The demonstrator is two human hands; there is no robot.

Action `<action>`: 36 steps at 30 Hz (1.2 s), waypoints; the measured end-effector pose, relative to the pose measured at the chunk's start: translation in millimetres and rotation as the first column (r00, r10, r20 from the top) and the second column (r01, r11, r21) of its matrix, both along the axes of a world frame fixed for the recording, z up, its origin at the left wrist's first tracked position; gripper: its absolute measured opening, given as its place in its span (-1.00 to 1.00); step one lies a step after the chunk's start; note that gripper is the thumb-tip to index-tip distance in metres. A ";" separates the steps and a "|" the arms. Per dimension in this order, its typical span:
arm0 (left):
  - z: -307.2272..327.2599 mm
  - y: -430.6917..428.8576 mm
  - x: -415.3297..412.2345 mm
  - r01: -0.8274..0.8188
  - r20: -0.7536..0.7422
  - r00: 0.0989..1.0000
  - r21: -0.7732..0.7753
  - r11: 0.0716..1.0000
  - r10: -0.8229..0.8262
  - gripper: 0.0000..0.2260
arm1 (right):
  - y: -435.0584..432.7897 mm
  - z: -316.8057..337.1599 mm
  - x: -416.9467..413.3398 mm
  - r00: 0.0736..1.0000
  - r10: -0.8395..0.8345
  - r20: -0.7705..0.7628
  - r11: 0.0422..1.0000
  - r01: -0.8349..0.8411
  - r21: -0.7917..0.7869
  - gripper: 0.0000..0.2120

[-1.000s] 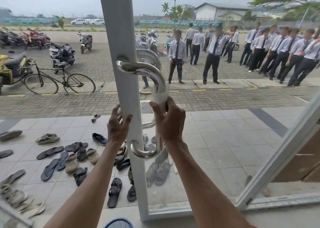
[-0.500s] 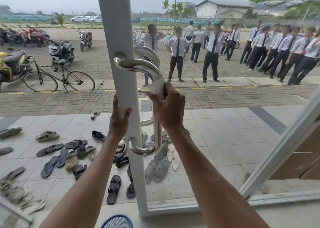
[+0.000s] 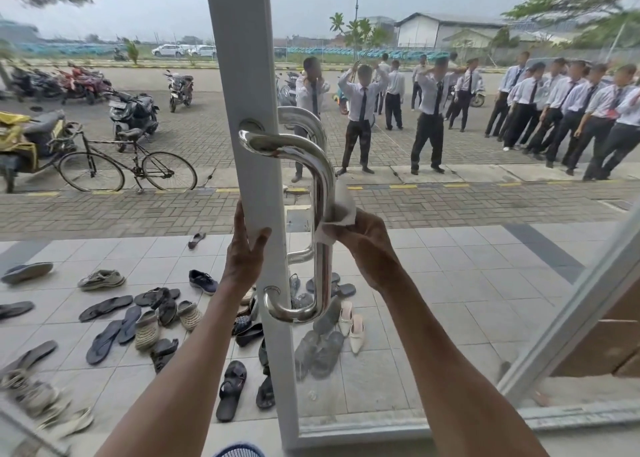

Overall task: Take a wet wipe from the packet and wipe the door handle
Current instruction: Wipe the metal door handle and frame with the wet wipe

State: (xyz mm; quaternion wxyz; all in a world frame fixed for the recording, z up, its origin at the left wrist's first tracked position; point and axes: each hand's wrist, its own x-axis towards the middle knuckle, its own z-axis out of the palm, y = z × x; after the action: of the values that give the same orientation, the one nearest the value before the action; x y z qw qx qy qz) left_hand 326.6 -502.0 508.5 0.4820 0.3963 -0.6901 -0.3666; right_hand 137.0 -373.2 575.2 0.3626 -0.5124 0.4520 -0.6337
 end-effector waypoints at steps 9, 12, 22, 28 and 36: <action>-3.2 -2.4 -1.8 -0.002 -0.002 1.000 0.000 1.000 0.002 -0.32 | -5.0 -38.9 13.0 0.962 0.270 0.027 0.945 -0.270 0.187 -0.20; -2.1 -2.2 -0.9 -0.008 0.014 1.000 -0.004 1.000 0.008 -0.32 | -14.0 -15.2 13.5 0.957 0.287 0.041 0.943 -0.290 0.164 -0.15; -5.7 -1.5 -2.5 -0.029 0.011 1.000 -0.003 1.000 0.029 -0.32 | 2.1 -26.1 50.6 0.913 -0.191 -0.359 0.977 0.211 0.015 -0.29; -3.0 -1.0 -2.7 -0.021 0.000 1.000 0.012 1.000 0.021 -0.32 | 27.8 -71.9 45.2 0.790 -0.490 -0.368 0.870 0.420 -0.257 -0.56; -1.6 -0.2 -1.6 -0.007 -0.004 1.000 0.042 0.999 0.007 -0.32 | 3.2 -22.1 42.8 0.622 -0.713 -0.324 0.701 0.613 -0.364 -0.67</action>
State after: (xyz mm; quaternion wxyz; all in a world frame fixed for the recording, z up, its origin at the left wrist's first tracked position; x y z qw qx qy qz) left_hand 325.0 -502.2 506.9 0.4762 0.4081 -0.6799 -0.3800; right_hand 179.8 -370.0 553.1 -0.0697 -0.4738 0.6068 -0.6344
